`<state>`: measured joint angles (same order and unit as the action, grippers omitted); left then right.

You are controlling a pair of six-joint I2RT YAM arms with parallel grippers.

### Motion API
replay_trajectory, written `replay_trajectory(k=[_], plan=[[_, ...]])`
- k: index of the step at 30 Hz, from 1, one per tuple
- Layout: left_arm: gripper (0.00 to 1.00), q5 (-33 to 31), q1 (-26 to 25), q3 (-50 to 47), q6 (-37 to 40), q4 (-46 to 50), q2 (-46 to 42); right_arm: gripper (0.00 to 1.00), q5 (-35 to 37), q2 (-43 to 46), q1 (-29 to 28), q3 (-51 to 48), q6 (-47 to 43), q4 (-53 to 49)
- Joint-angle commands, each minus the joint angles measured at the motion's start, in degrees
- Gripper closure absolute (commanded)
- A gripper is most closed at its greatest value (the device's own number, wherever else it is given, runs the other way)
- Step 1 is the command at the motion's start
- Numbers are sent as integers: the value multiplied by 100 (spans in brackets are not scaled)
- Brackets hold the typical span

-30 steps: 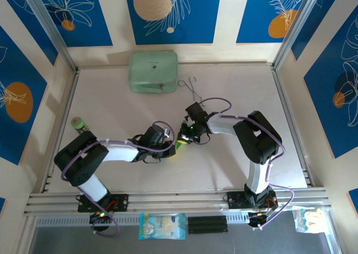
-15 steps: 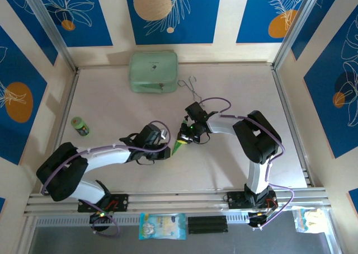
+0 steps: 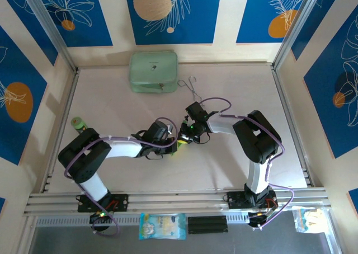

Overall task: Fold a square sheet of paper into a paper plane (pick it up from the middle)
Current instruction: Fold the wing for the fifth time at the center of the table.

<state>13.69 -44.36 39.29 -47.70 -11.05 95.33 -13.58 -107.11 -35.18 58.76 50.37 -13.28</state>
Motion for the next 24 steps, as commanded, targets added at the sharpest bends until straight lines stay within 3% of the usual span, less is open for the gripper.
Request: replay_trajectory(k=[1, 12, 24], plan=[[100, -204, 45, 133, -33, -49, 139, 92, 12, -114, 46, -68, -135, -191], [100, -143, 42, -149, -397, 203, 265, 92, 159, 192, 446, 338, -1531, -182], [100, -43, 39, -114, -424, 226, 267, 91, 92, -80, 826, 535, -1825, -173]])
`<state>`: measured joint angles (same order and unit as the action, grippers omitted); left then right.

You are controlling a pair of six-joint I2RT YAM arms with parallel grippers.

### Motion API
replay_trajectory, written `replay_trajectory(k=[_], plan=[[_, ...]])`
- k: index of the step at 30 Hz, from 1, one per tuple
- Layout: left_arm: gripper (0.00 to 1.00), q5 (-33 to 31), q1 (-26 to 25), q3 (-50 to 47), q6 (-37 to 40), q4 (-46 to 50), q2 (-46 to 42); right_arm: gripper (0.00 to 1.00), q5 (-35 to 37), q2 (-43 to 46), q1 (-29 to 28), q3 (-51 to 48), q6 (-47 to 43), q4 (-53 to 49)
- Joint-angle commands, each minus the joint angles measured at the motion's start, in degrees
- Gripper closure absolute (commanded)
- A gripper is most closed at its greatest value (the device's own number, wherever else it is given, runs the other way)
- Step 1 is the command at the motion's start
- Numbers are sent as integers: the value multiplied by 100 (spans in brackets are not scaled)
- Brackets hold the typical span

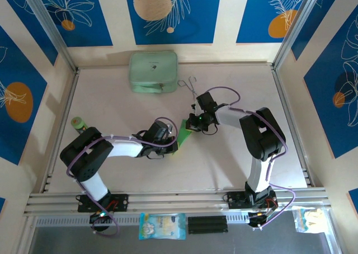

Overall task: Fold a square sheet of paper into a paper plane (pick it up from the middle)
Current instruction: Fold the wing for the fifth time at the center of the table.

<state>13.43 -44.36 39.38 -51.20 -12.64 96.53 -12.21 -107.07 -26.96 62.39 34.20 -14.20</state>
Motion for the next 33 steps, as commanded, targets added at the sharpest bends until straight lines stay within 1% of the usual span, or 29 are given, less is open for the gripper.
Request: replay_trajectory(k=[1, 14, 17, 19, 22, 26, 33], plan=[[100, -16, 46, -123, -81, 386, 147, 91, -37, -99, 15, 170, -201, -83], [100, 90, 45, 69, -21, 539, -108, 92, 113, -394, 66, -27, -58, -15], [100, 349, 48, 387, 31, 457, -276, 92, 91, -386, 98, -175, -6, 79], [98, 448, 46, 721, 184, 533, -304, 92, 54, -380, 121, -271, 15, 164], [97, 241, 57, 1028, 381, 683, -132, 92, -7, -372, 130, -383, 70, 280], [99, 92, 104, 1272, 486, 641, 341, 92, -85, -328, 136, -472, 147, 415], [100, -151, 162, 1403, 523, 755, 751, 92, -182, -290, 141, -482, 148, 468]])
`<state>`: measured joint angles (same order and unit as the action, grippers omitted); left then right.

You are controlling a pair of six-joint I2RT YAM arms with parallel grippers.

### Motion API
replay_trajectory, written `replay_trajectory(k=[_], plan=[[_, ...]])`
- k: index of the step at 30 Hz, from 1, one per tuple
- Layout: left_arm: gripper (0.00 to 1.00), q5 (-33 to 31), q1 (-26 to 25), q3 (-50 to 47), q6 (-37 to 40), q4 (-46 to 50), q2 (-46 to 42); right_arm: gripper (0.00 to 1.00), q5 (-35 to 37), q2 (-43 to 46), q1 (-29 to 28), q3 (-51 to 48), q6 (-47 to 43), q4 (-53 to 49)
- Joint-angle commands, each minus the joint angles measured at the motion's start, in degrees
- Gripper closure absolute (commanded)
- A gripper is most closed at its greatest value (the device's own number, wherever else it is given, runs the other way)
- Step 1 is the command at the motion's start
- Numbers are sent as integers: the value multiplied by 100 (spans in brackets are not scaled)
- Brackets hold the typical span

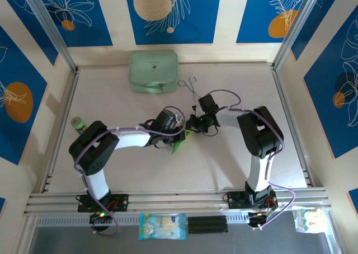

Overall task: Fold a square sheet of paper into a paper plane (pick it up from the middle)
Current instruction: Fold the wing for the fifth time at the center of the table.

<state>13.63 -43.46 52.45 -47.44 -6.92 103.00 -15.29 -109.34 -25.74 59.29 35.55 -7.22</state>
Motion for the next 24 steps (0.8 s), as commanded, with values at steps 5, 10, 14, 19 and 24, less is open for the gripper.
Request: replay_trajectory(k=[5, 10, 14, 19, 24], plan=[[100, -190, 75, 21, 113, 216, 258, 92, 24, 60, 52, -194, 7, -186], [100, -124, 66, -50, 68, 226, 384, 92, -179, 461, 69, -172, -43, -156], [100, -110, 68, -81, 39, 287, 404, 91, -216, 784, 9, -218, -174, -314], [100, -49, 75, -61, 26, 288, 414, 92, -122, 749, -133, -348, -122, -352], [100, -27, 74, -68, 21, 321, 405, 92, -54, 508, -277, -287, 4, -290]])
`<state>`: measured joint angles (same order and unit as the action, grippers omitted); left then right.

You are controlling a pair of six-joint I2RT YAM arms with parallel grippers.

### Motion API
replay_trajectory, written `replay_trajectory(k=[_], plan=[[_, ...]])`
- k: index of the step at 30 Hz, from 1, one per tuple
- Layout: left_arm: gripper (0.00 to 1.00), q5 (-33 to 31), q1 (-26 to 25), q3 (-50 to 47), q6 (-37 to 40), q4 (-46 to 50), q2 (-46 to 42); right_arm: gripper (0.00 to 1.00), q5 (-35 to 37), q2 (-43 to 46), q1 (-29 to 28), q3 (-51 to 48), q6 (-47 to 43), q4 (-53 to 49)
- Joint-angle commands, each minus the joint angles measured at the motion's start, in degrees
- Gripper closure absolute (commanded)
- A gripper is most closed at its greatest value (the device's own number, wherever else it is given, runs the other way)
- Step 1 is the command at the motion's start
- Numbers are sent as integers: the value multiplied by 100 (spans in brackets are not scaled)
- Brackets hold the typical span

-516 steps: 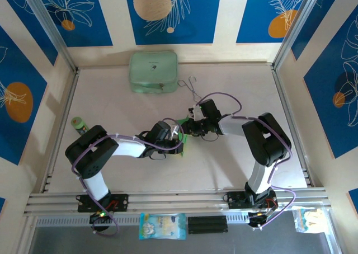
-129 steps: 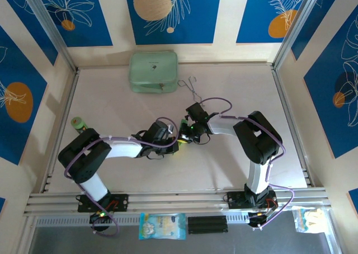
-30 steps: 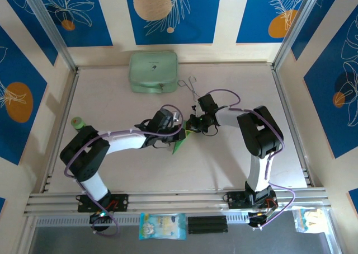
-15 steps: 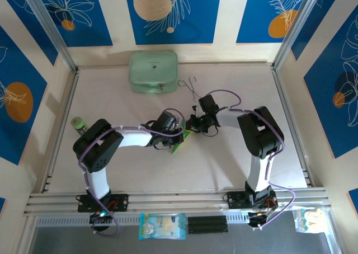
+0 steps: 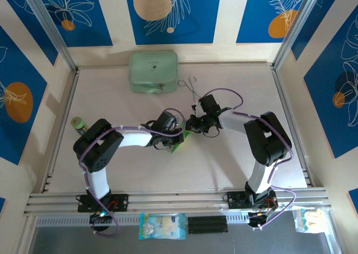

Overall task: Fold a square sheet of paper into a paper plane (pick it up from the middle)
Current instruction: Fold the wing for the fifth time at the center of the table.

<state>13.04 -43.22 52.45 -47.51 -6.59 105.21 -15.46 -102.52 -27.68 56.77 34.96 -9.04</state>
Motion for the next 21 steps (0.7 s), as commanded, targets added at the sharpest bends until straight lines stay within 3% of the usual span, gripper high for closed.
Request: replay_trajectory(k=[1, 11, 21], plan=[[100, 24, 44, -74, 30, 298, 176, 92, -19, -217, -86, -17, 87, -108], [100, -7, 47, -268, -202, 332, 129, 92, 82, -523, 131, -365, 318, 221], [100, 71, 48, -845, -329, 290, 9, 92, 431, -645, 942, -101, 409, 242]])
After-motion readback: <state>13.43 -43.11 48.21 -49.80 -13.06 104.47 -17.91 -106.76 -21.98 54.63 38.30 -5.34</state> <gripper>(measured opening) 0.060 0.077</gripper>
